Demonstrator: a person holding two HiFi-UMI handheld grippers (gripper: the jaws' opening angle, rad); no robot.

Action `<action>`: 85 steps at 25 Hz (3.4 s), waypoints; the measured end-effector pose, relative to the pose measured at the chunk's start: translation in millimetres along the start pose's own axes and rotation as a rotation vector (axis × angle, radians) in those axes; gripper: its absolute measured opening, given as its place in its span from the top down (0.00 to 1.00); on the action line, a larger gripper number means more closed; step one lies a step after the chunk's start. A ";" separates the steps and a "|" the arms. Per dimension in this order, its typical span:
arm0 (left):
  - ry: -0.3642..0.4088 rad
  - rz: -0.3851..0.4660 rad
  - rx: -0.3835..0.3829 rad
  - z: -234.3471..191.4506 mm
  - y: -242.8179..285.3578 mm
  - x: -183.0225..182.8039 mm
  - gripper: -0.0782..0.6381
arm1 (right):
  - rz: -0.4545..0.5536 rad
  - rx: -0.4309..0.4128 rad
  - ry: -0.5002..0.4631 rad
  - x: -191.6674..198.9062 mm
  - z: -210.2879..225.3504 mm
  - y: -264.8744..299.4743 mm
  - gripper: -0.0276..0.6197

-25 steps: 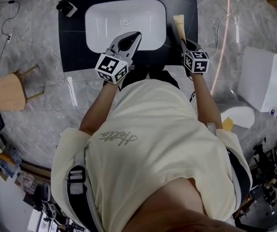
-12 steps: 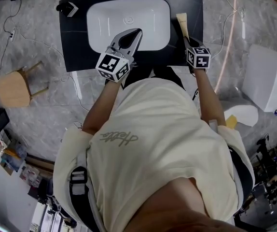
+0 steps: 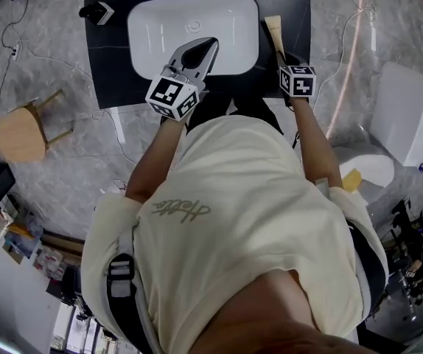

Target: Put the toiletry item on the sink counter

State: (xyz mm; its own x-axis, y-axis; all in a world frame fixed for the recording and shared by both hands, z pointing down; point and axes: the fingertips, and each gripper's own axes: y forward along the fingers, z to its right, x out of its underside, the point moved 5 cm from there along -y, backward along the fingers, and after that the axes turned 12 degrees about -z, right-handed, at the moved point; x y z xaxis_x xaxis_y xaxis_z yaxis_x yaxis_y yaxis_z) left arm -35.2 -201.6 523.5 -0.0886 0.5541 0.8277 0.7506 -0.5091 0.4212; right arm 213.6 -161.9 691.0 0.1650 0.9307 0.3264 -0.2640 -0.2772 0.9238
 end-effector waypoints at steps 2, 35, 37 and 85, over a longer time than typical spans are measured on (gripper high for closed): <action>-0.003 -0.006 0.004 0.4 3.5 1.7 0.89 | -0.017 0.011 0.000 1.9 1.0 4.2 0.92; -0.009 0.040 0.049 -2.3 -10.2 -1.0 0.89 | 0.084 -0.012 -0.032 -10.5 -30.4 -35.6 0.79; 0.002 0.044 0.057 3.5 -11.5 -3.7 0.89 | 0.116 -0.011 -0.037 -8.0 -34.6 -48.2 0.79; 0.297 0.277 0.033 123.4 -87.2 -119.5 0.89 | 0.857 -0.078 -0.264 -43.9 -78.7 -336.9 0.96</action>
State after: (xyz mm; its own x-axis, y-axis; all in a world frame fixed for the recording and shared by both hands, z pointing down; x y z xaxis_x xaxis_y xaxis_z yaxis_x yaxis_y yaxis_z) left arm -9.3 -142.2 342.1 -0.0612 0.1822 0.9814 0.7928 -0.5885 0.1587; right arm 220.6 -90.6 349.7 0.0920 0.3249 0.9413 -0.4591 -0.8250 0.3297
